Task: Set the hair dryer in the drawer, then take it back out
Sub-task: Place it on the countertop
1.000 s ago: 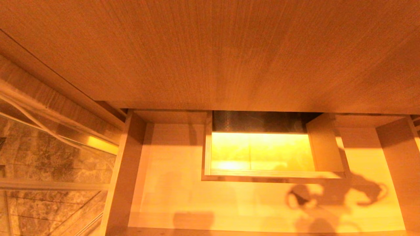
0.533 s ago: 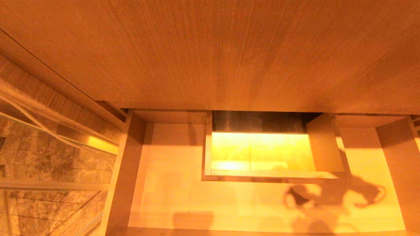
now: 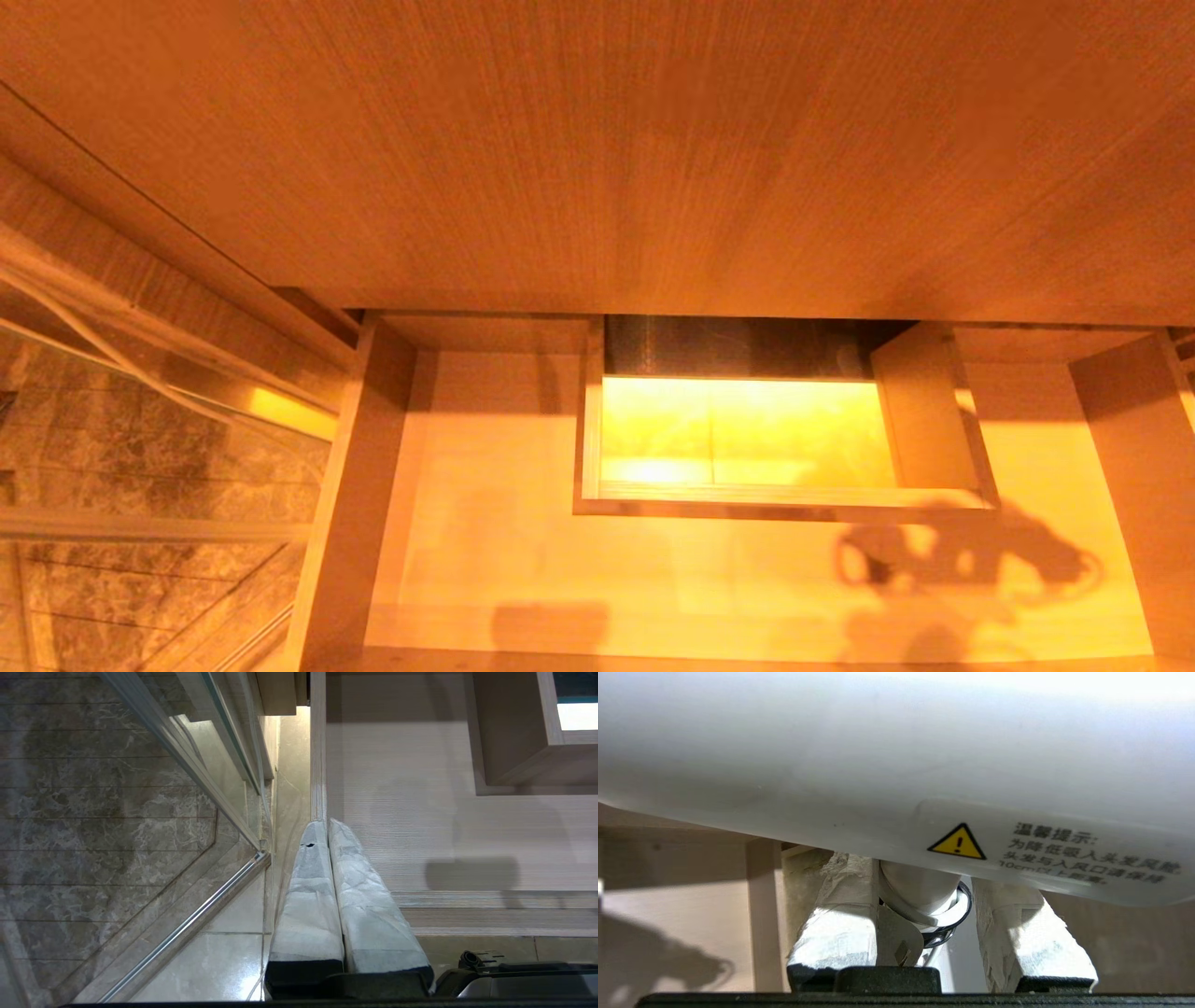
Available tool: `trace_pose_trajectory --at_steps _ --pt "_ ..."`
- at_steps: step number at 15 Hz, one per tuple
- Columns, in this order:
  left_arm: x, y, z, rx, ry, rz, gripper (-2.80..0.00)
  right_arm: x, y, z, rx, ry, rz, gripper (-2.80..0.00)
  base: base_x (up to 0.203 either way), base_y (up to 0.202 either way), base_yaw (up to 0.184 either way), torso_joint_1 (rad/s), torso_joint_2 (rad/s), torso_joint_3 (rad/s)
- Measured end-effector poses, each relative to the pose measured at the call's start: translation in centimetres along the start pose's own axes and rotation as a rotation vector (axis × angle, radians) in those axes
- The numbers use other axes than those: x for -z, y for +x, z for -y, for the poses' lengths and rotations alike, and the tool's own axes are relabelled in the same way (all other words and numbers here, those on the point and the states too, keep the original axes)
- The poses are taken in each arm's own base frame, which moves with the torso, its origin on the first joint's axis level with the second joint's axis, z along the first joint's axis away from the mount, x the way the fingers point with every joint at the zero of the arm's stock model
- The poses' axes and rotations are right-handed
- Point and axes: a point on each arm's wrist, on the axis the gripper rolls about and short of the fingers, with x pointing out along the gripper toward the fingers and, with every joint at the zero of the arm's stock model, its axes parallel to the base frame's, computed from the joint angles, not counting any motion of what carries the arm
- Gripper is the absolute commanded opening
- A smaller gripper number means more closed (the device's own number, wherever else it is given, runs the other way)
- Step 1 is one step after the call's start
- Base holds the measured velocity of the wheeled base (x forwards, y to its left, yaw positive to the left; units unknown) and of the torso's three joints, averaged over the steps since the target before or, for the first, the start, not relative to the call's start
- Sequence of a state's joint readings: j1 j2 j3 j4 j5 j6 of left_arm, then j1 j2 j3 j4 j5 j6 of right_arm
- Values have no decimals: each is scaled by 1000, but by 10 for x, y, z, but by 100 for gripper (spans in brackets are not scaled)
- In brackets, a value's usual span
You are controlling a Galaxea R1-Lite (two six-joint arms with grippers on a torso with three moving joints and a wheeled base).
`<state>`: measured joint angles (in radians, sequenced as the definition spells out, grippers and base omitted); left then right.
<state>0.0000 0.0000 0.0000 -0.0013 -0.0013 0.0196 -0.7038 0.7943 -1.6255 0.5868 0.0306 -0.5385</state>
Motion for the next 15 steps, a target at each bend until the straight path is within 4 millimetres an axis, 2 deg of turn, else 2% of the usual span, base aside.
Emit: trace_pose_trajectory --at_steps 6,15 --pt "0 0 0 0 0 0 -280 -4 8 4 -5 101 7 -280 0 0 0 0 0 0" --pt "0 0 0 0 0 0 -280 -6 8 5 -12 107 -8 -280 0 0 0 0 0 0"
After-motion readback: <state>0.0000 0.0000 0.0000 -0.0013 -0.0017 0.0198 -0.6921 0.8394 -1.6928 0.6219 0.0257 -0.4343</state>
